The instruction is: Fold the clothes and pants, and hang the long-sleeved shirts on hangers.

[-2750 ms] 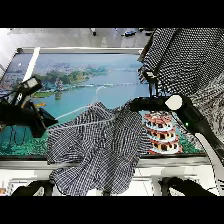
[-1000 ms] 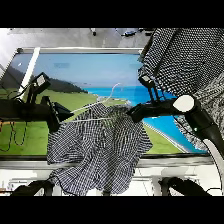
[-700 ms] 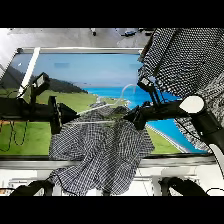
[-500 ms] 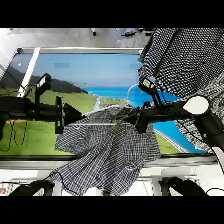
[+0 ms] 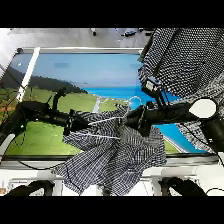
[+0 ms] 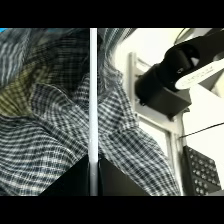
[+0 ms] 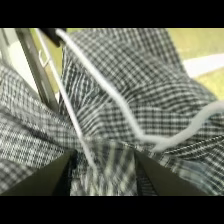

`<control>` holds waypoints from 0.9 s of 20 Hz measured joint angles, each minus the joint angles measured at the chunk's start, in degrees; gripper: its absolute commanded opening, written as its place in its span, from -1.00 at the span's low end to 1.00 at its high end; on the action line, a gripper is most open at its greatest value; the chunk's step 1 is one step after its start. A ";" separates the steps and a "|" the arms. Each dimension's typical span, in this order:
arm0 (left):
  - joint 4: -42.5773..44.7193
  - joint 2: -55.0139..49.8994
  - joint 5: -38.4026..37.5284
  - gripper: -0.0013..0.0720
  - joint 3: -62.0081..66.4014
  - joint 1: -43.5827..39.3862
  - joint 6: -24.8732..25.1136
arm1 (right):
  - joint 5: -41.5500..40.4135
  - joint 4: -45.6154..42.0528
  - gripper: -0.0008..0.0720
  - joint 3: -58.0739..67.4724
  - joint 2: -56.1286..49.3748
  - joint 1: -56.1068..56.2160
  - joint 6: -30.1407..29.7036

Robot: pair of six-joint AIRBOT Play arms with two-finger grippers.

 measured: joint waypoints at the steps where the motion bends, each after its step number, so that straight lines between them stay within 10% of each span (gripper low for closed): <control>1: -0.22 -0.63 0.39 -0.87 -0.13 0.00 0.04 | 1.44 -0.85 0.25 0.00 0.28 0.00 0.00; 9: -1.42 -2.23 1.38 -0.87 -0.48 0.00 0.22 | 6.73 -20.37 0.25 -0.07 5.99 -2.91 3.48; 18: -1.88 -2.32 2.25 -0.87 -0.48 0.00 0.22 | 12.46 -18.99 0.25 -2.84 -2.38 -11.87 -2.38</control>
